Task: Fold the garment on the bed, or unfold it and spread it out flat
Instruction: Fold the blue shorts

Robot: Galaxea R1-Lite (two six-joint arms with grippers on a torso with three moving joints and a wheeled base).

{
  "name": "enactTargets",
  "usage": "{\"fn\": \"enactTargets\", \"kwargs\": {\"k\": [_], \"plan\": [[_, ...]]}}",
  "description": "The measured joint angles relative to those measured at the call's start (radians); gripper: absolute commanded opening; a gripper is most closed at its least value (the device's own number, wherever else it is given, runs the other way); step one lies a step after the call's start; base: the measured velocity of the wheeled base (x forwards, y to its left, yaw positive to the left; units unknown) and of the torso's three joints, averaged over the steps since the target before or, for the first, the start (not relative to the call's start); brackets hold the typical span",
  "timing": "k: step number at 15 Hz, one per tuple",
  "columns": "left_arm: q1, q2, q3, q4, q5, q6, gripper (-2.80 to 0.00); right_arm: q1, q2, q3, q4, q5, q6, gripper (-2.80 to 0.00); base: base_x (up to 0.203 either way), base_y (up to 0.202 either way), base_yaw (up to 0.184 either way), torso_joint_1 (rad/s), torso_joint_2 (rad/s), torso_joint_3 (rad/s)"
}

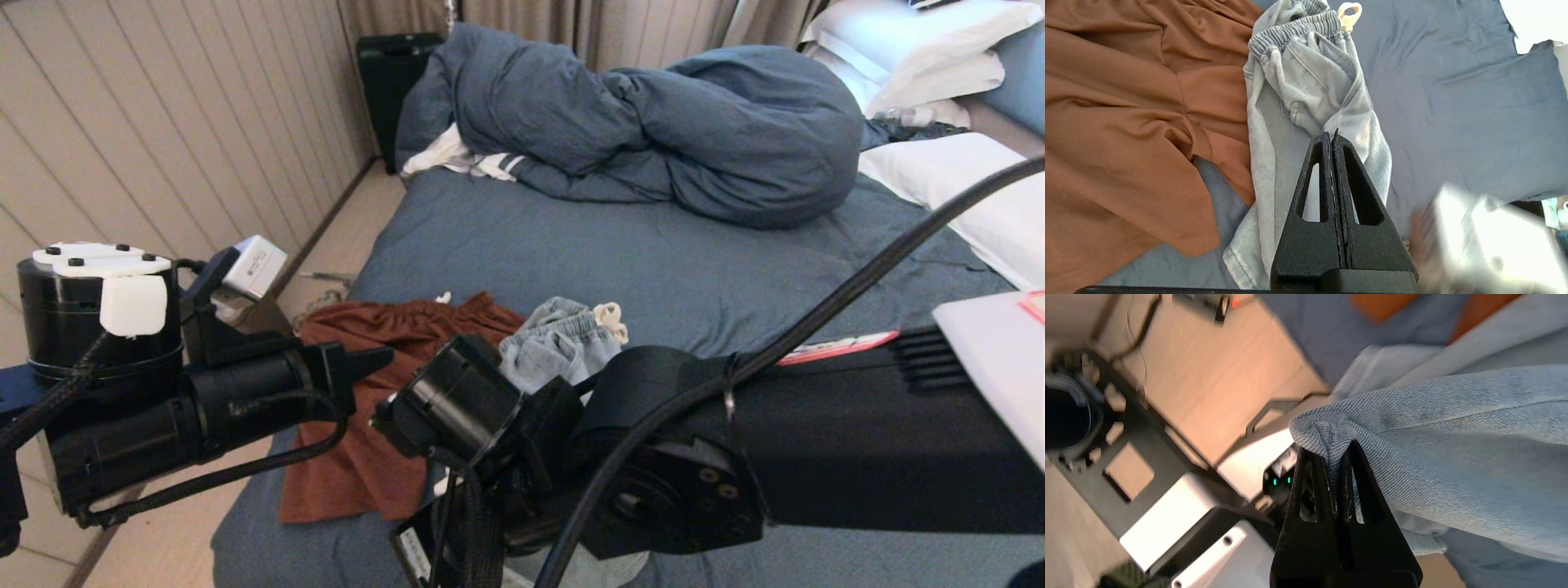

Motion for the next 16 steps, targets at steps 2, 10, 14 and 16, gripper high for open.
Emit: {"fn": "enactTargets", "kwargs": {"k": [2, 10, 14, 16], "plan": [[0.000, -0.004, 0.000, 0.000, 0.000, 0.000, -2.80, 0.032, 0.030, -0.020, 0.003, 0.000, -0.001, -2.80, 0.000, 0.000, 0.000, 0.000, 0.00, 0.000], [0.000, -0.008, 0.001, -0.001, -0.002, 0.000, -2.80, 0.103, 0.099, -0.017, 0.005, -0.002, -0.007, -2.80, 0.000, 0.000, 0.000, 0.000, 0.00, 0.000], [0.000, -0.001, 0.001, -0.001, -0.002, 0.001, -2.80, 0.130, 0.113, -0.023, 0.005, -0.006, -0.023, -2.80, 0.000, 0.000, 0.000, 0.000, 0.00, 0.000], [0.000, 0.000, 0.001, -0.002, -0.002, 0.000, -2.80, 0.142, 0.123, -0.033, 0.011, -0.010, -0.027, -0.82, 0.000, 0.000, 0.000, 0.000, 0.00, 0.000]]}}
